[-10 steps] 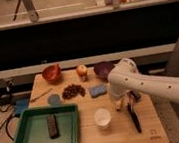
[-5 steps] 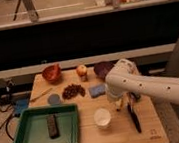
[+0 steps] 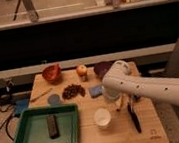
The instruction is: Place banana in tray
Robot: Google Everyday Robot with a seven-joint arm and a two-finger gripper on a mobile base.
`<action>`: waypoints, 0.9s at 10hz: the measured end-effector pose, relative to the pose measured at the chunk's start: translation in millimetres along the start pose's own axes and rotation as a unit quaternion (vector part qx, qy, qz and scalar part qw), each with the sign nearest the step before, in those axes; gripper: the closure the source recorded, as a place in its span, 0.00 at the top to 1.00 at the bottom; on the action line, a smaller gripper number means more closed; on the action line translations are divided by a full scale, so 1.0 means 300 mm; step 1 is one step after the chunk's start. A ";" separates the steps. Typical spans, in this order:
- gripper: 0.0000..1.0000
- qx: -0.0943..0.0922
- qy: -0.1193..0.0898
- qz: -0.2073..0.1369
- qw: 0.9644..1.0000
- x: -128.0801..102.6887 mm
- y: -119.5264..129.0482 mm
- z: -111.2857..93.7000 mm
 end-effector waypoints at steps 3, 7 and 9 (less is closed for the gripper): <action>0.80 -0.001 0.011 0.020 1.000 0.091 -0.052 0.053; 0.80 0.036 0.011 0.000 0.999 0.203 -0.140 0.221; 0.80 0.066 0.010 -0.025 0.997 0.218 -0.162 0.285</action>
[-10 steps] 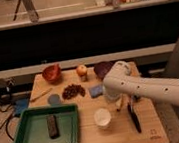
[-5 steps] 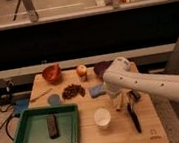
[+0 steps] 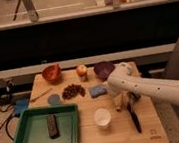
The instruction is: Place banana in tray
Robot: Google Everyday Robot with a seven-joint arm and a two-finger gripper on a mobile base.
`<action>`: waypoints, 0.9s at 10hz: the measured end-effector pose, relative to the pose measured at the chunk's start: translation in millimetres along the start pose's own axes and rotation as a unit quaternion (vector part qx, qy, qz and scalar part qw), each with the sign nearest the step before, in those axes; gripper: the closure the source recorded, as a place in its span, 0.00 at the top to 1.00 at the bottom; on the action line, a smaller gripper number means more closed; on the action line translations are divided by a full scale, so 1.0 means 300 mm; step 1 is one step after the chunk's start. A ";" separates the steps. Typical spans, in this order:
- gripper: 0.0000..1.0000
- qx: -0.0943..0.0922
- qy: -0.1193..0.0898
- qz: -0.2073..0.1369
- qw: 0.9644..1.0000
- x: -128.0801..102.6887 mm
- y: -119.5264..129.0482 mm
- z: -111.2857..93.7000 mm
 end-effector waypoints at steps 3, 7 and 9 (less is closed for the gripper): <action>0.80 0.004 -0.002 -0.027 1.000 0.056 -0.009 0.073; 0.80 -0.027 0.005 -0.005 1.000 0.207 0.015 -0.003; 0.80 -0.046 0.007 0.017 0.999 0.243 0.010 -0.046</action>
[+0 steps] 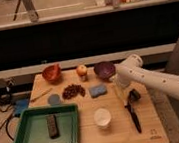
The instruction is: Place banana in tray
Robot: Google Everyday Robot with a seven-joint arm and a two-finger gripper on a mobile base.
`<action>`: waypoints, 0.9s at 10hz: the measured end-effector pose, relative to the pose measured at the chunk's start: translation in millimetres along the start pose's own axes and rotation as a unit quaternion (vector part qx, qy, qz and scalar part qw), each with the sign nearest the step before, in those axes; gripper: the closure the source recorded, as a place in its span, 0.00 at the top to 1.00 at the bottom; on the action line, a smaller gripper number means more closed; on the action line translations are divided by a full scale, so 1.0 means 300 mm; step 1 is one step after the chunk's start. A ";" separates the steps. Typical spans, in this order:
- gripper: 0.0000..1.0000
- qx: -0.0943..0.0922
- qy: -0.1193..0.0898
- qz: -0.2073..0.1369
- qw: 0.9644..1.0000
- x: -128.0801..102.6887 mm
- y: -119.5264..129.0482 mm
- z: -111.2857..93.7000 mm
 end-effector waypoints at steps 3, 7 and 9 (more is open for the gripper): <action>0.80 -0.038 -0.003 0.032 0.999 0.003 0.000 0.061; 0.77 -0.052 -0.012 0.044 0.998 -0.008 0.015 0.165; 0.59 -0.056 -0.011 0.049 0.997 -0.007 0.016 0.179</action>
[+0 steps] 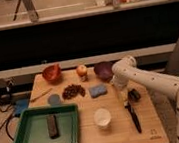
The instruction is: Place banana in tray
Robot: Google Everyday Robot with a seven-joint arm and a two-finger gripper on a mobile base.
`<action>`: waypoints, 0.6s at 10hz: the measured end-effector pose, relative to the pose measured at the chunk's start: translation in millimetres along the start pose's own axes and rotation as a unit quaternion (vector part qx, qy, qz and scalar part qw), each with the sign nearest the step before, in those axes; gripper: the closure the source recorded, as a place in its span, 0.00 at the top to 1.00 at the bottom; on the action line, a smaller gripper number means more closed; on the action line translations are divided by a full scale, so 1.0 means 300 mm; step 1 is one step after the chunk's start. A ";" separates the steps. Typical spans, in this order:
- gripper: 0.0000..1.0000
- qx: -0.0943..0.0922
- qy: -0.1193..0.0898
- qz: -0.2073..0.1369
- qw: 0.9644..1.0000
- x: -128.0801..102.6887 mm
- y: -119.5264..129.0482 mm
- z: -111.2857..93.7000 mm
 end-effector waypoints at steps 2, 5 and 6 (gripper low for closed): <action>0.38 -0.001 0.000 0.002 1.000 0.006 0.007 -0.010; 0.08 0.000 0.000 0.002 1.000 0.006 0.005 -0.024; 0.02 -0.001 0.001 0.002 1.000 0.006 0.006 -0.030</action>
